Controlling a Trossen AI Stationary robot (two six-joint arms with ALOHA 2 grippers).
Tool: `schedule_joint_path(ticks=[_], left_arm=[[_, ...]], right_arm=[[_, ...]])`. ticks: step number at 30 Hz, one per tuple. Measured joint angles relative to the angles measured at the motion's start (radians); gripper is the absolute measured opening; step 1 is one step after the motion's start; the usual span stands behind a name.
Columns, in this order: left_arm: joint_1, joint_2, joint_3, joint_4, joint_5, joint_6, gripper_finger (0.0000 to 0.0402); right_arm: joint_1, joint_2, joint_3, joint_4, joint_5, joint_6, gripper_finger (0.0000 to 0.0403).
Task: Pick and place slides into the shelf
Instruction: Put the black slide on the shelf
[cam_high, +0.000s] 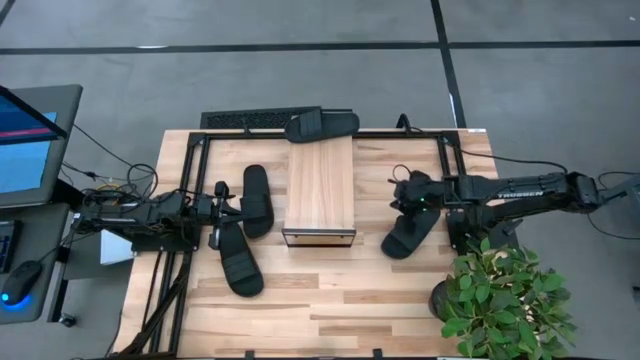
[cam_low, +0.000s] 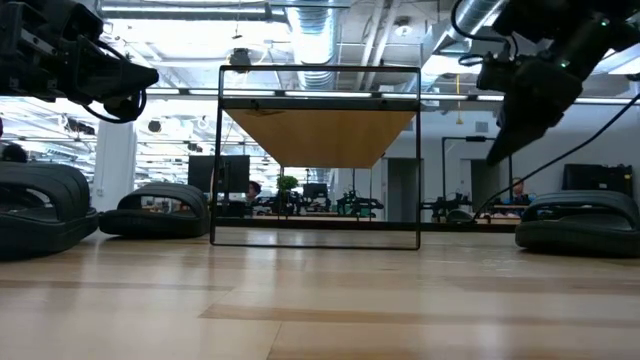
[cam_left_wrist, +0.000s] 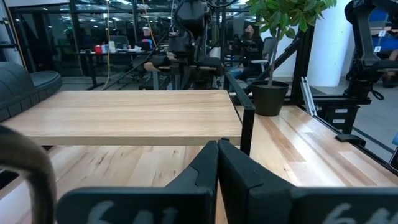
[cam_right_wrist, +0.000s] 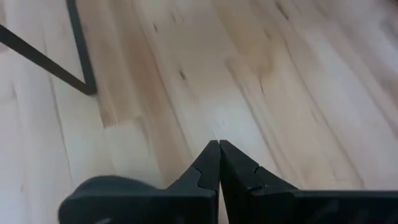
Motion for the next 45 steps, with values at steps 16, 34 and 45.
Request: schedule_joint_path(ticks=[16, 34, 45], left_arm=[[0.0, 0.0, 0.0, 0.0, 0.0, -0.004, 0.0], [0.0, 0.0, 0.0, 0.0, 0.0, -0.005, 0.0], [0.0, 0.0, 0.0, 0.0, 0.0, 0.001, 0.0]], right_arm=[[0.002, 0.002, 0.001, -0.209, -0.056, 0.132, 0.0008], [0.033, 0.002, 0.036, -0.3, -0.16, 0.2, 0.0089], [0.034, 0.01, 0.036, -0.316, -0.19, 0.201, 0.0165]])
